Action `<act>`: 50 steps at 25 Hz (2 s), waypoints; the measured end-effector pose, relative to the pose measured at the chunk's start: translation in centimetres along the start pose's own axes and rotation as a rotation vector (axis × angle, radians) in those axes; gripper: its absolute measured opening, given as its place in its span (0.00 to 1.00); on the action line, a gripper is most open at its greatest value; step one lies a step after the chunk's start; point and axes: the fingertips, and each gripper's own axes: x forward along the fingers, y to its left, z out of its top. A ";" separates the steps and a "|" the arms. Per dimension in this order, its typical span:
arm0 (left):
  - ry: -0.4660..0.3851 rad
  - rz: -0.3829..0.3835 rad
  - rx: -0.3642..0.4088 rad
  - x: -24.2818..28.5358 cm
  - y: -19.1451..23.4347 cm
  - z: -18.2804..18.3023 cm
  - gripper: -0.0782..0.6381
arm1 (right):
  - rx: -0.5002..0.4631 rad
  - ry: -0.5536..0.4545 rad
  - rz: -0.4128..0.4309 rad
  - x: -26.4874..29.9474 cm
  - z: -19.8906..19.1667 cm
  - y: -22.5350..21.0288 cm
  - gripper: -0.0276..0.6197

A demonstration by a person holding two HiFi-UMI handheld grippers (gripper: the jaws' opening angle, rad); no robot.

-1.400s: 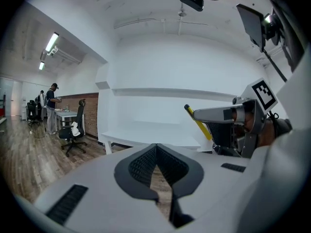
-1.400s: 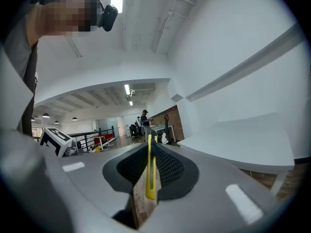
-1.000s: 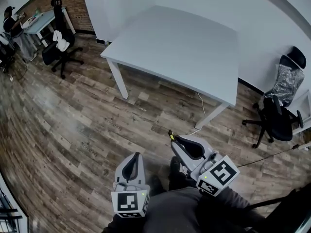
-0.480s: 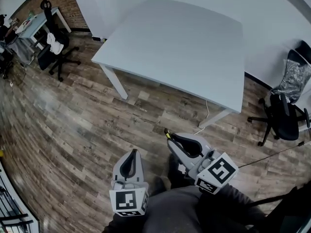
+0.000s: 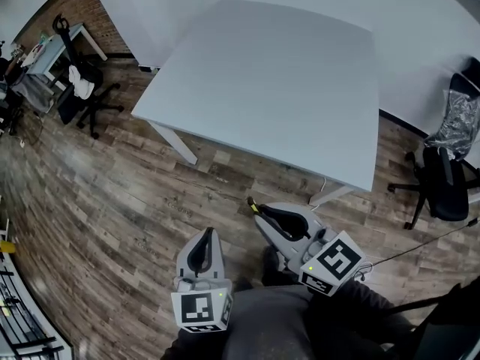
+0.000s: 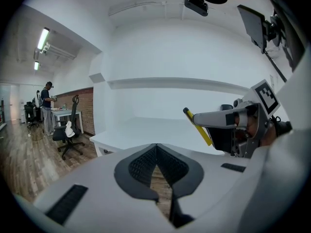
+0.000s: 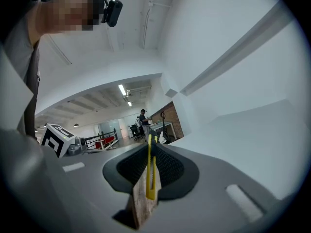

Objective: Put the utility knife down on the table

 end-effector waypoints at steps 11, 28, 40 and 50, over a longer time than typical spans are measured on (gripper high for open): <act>0.016 0.012 -0.006 4.6 3.1 1.0 0.11 | 0.011 0.007 0.003 4.5 0.8 -3.3 0.12; 0.006 -0.040 -0.027 14.4 15.0 4.0 0.11 | 0.000 0.032 -0.040 19.6 2.5 -7.7 0.12; -0.034 -0.055 -0.047 16.5 19.7 6.5 0.11 | -0.064 0.050 -0.021 25.5 5.1 -7.3 0.12; -0.022 -0.013 -0.036 22.1 21.8 7.8 0.11 | -0.039 0.037 0.000 29.2 6.1 -12.3 0.12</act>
